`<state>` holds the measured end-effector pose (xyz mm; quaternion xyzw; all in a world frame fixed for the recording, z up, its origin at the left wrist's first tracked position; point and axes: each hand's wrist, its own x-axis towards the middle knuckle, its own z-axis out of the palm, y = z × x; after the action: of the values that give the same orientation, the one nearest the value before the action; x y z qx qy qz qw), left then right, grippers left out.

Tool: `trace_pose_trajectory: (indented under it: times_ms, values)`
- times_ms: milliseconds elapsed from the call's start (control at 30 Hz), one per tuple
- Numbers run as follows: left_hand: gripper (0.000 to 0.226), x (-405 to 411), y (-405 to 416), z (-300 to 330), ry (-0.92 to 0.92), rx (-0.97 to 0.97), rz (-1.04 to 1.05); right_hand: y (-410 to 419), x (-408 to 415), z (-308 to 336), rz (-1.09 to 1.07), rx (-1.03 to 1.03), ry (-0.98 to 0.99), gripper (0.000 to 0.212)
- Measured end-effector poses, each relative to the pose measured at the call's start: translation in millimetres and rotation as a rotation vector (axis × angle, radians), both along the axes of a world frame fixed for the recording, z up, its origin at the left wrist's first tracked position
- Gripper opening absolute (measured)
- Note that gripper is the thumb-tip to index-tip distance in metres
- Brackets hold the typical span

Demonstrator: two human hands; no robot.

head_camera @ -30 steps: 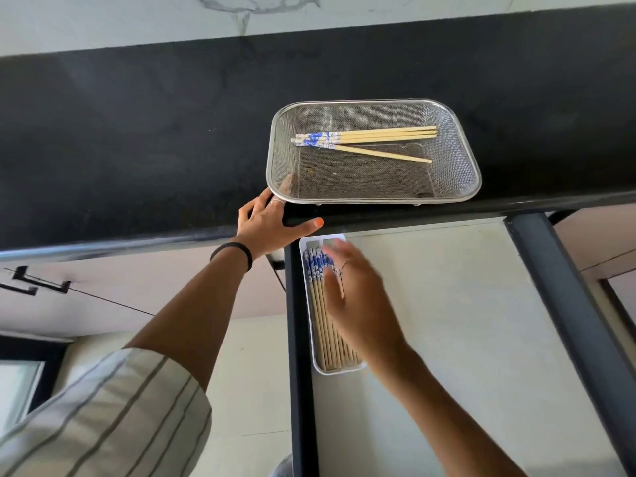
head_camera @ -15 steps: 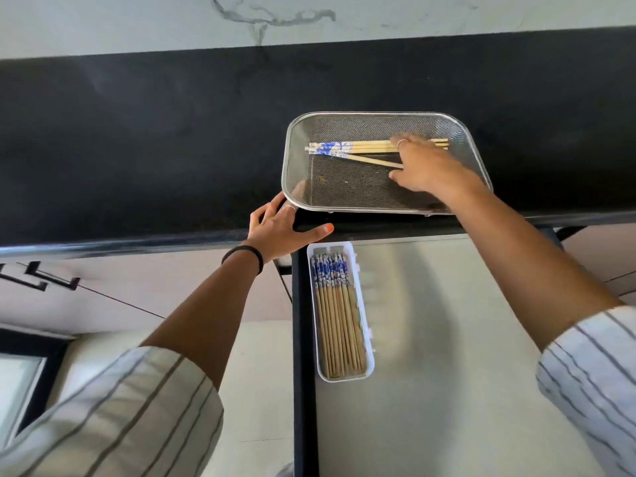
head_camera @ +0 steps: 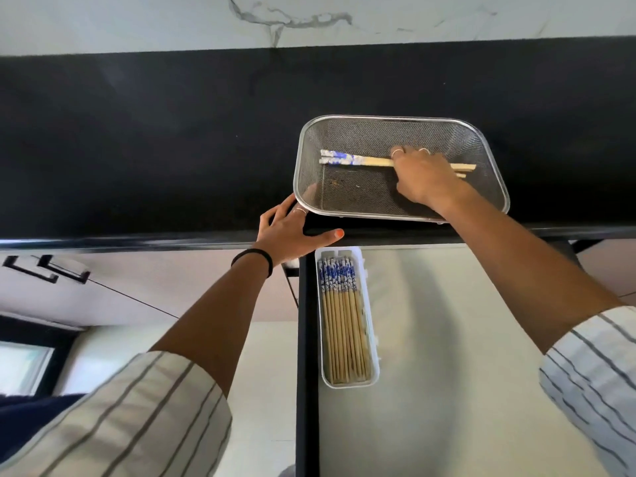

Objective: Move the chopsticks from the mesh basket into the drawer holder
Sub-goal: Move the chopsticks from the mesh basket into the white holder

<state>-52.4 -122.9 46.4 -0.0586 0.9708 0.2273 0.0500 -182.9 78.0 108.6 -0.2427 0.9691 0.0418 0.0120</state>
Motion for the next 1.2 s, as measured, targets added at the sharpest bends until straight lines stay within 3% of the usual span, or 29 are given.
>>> trace_pose_trajectory:
  times_ms: [133,300,367,567,700,800,1067,1200]
  values:
    - [0.093,1,1,0,-0.009,-0.001,-0.003,4,13,18,0.016,-0.085,0.009,0.037]
    - [0.092,1,3,4,-0.024,-0.007,0.007,15,50,61,-0.040,-0.364,-0.069,0.021]
    - [0.092,2,3,5,-0.024,-0.005,0.008,26,74,72,-0.036,-0.529,-0.203,0.016]
    - [0.090,3,3,6,-0.019,0.003,0.020,60,159,65,-0.054,-0.956,-0.742,0.029]
    - [0.091,1,2,5,-0.032,0.004,0.023,85,199,33,-0.094,-0.868,-1.119,0.023]
    - [0.090,2,2,6,-0.026,0.009,0.020,90,221,1,-0.212,-0.731,-1.252,0.023]
    - [0.088,5,4,10,-0.026,0.056,0.028,35,234,-81,-0.673,-0.858,-1.183,0.016]
    - [0.089,5,5,11,-0.029,0.076,0.027,4,214,-103,-0.779,-0.886,-1.134,0.027]
